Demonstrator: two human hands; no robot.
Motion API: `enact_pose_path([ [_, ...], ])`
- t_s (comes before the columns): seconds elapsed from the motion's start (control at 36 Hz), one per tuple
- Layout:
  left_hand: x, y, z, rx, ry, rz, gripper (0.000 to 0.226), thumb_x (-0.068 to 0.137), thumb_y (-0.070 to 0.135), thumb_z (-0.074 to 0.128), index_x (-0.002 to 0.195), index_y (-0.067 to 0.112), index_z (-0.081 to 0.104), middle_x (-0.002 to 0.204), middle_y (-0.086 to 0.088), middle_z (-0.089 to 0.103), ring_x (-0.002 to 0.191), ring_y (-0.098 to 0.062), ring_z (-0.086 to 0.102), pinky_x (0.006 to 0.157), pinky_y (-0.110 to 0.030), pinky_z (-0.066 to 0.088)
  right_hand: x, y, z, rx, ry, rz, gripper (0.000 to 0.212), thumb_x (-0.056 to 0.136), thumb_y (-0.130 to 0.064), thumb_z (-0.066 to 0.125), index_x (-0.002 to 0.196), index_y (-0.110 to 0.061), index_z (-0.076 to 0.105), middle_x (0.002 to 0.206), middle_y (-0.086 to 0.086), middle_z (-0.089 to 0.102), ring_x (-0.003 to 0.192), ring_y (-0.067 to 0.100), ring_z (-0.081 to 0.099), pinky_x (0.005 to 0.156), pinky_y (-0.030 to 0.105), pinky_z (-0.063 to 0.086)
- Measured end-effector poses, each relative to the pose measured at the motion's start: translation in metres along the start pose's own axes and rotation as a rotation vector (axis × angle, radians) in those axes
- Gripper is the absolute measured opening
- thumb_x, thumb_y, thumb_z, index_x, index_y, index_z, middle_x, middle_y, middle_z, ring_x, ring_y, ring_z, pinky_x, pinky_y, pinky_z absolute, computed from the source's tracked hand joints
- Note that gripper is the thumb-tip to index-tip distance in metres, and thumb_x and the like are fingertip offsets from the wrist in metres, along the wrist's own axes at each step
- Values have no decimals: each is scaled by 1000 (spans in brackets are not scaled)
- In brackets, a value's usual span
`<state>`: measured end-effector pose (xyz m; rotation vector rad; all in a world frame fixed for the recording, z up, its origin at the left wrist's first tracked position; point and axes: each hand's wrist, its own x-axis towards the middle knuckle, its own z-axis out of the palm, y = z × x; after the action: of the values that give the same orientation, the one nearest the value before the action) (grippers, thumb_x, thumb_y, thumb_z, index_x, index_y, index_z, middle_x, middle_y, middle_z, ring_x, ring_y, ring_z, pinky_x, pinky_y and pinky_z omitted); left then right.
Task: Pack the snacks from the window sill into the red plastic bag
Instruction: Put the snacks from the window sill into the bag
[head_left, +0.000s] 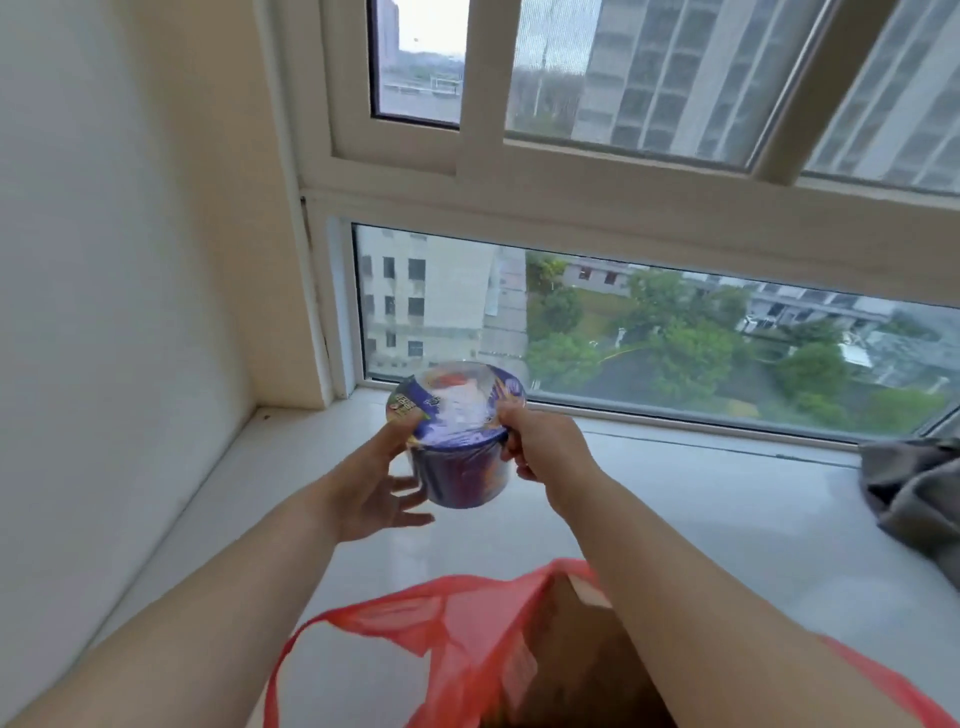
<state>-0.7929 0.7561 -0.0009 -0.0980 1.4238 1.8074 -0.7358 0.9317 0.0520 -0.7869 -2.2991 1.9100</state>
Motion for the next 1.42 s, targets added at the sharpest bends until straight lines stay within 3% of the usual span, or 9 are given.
enact_pose_path([
  [0.14,-62,5,51,-4,-18,118,66,47,46,75,107,24,60,110,-15,48,89,-27,51,84,-39,53,-68,6,-42,65,117,-149,27,76,-47,69,80,-22,61,95,3,62,88,18,57,80,38,47],
  [0.31,-122,-23,109,81,-89,157,51,57,45,76,104,28,66,118,-15,52,97,-26,52,88,-36,53,-136,27,-92,619,-339,136,86,57,-57,71,136,-37,42,143,-1,39,121,30,52,83,43,52],
  [0.44,-153,-59,135,217,-15,195,56,68,67,64,110,30,62,117,-8,57,99,-22,56,96,-35,43,-167,48,-114,606,-347,28,31,73,-47,64,101,-35,61,113,-2,64,104,29,63,85,45,54],
  [0.61,-156,-117,110,721,837,301,63,89,56,51,134,11,51,146,-18,36,136,-34,30,114,-41,22,-176,86,-129,397,-210,-77,47,74,-48,59,107,-14,59,82,2,71,58,17,62,46,20,47],
  [0.69,-159,-148,79,764,1112,146,86,79,54,65,147,16,29,155,-17,12,142,-34,17,116,-41,17,-172,115,-133,60,-13,-118,68,66,-45,72,124,-13,56,112,13,63,83,21,60,56,17,49],
  [0.81,-163,-179,62,593,962,32,107,76,45,73,152,18,3,155,-20,16,140,-36,24,113,-44,23,-181,146,-143,-431,44,-78,60,75,-51,68,129,-31,51,141,7,30,128,26,38,108,40,37],
  [0.94,-166,-194,55,298,751,48,95,81,36,72,151,16,11,150,-15,33,130,-33,42,105,-48,36,-189,156,-150,-564,32,-1,67,75,-66,59,133,-38,42,144,9,25,133,33,31,111,47,31],
  [1.08,-185,-174,66,368,659,128,21,89,31,62,94,12,72,70,-4,51,61,-17,46,58,-28,39,-192,151,-150,-695,-29,34,72,75,-76,49,133,-35,38,135,10,32,123,35,39,100,48,45],
  [1.42,-239,-103,206,687,384,312,29,95,14,45,68,11,56,58,-3,43,47,-13,33,43,-24,28,-231,141,-163,-967,-379,-156,92,81,-57,62,150,-39,3,159,-1,-10,143,35,14,116,43,22],
])
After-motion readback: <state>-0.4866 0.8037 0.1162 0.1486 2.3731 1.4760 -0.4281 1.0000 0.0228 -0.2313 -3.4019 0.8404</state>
